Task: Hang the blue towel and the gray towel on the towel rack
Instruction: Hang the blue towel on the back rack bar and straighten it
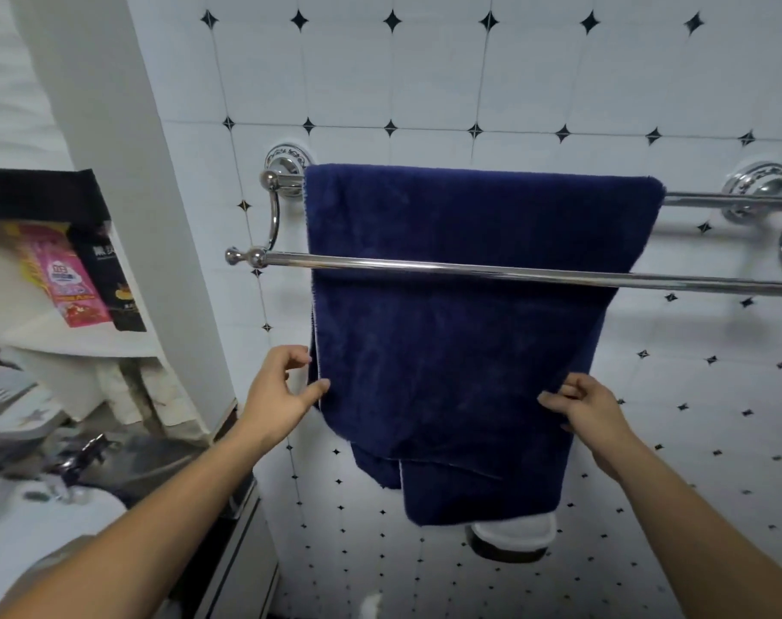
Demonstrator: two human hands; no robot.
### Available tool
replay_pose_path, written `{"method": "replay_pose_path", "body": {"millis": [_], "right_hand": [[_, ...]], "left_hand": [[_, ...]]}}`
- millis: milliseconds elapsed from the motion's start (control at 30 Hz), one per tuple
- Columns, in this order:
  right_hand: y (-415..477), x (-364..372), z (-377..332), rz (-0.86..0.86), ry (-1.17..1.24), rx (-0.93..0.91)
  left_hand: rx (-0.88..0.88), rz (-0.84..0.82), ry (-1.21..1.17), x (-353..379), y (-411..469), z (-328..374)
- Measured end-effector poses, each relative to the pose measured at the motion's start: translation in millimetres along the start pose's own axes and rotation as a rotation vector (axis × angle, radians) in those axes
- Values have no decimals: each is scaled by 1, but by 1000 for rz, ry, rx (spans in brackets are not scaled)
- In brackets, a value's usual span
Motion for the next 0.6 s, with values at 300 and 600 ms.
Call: {"method": "replay_pose_path", "body": {"millis": [300,600], "right_hand": [[-19,23,81,-204,5,267],[-66,38,149,-232,25,436]], "left_hand": [[-130,-195,-131,36,18,-19],[-148,-233,-303,44,10,-29]]}}
Point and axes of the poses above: each hand's wrist, its own y-axis towards the middle knuckle, its own x-axis out of the palm, z = x × y, the point moved 9 cm from there along y, towards the middle knuckle, and after that the axes turned 8 degrees about y, right-handed, at the moved point
